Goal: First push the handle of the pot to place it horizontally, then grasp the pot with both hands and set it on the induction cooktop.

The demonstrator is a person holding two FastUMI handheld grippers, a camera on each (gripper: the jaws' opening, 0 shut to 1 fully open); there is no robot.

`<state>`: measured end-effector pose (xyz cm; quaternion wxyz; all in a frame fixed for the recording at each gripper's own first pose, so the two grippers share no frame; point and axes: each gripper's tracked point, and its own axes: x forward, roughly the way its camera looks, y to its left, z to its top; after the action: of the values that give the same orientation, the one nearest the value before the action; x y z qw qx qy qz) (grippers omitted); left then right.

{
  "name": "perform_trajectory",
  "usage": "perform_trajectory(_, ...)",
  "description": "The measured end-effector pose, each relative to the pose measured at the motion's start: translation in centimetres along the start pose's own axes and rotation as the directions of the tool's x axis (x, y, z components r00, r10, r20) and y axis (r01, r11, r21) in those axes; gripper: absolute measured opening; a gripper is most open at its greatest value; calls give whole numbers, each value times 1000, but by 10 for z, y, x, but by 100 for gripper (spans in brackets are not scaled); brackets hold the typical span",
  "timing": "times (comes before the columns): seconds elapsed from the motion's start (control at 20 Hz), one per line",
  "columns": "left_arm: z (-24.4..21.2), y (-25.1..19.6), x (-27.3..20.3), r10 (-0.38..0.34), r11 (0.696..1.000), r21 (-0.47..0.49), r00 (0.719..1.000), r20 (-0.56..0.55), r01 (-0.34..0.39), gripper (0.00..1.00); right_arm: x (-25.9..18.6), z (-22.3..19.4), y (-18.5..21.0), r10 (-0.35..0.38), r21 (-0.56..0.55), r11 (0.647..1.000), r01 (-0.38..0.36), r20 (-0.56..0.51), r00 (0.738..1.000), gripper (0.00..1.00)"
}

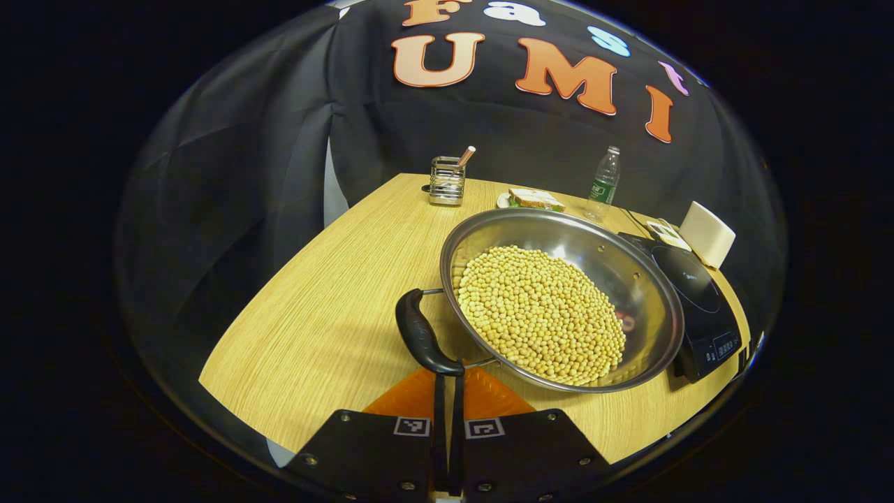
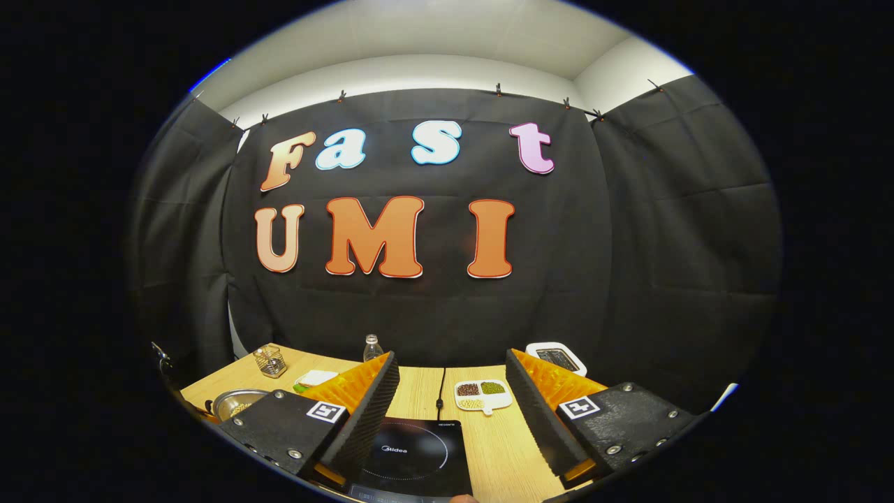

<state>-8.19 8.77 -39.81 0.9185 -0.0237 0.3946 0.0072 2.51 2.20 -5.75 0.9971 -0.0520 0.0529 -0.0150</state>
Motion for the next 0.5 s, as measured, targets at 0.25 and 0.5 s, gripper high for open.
perform_trajectory(0.25, 6, 10, 9, 4, 1000, 28, 1000, 17, -4, 3, 2, -2, 1, -6, 1, 1000, 6, -2, 1000, 95)
perform_trajectory(0.5, 16, 22, 26, -16, 1000, -7, 999, 30, 16, 3, 3, -5, 9, -1, -15, 1000, 1, -7, 1000, 96)
